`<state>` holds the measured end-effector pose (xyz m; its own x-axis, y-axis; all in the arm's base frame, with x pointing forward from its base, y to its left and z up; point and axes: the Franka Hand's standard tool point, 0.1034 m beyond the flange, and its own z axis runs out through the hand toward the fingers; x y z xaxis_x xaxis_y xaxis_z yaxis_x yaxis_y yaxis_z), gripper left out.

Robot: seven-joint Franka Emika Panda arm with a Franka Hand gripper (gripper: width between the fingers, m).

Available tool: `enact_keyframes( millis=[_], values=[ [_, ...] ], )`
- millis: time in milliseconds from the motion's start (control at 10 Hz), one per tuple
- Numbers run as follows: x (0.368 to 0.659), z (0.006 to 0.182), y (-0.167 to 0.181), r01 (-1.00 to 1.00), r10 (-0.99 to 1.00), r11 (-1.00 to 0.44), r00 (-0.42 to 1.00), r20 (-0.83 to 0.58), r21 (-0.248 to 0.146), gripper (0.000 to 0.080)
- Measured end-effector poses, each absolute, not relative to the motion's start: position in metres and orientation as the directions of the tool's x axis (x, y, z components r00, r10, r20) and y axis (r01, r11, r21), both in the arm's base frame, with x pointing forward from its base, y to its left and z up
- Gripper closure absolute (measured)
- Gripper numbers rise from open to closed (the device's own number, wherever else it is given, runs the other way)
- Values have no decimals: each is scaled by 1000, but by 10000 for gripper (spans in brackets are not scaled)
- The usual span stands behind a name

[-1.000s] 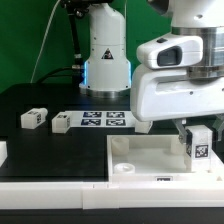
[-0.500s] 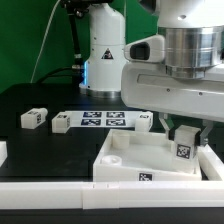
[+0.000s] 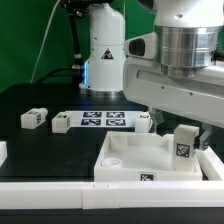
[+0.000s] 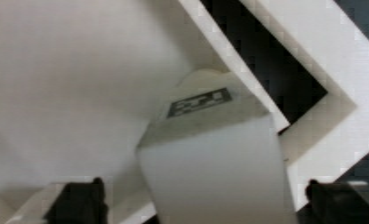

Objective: Assemble one leg

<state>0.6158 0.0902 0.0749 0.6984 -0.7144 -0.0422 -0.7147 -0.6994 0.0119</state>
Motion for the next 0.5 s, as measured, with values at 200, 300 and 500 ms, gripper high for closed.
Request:
enact_keyframes(
  millis=[200,300,500],
  values=[
    [616,75,90,-715,-714,-699,698,-42,12,159],
    [616,75,90,-715,-714,-699,698,-42,12,159],
    [616,75,90,-715,-714,-699,698,-42,12,151]
  ],
)
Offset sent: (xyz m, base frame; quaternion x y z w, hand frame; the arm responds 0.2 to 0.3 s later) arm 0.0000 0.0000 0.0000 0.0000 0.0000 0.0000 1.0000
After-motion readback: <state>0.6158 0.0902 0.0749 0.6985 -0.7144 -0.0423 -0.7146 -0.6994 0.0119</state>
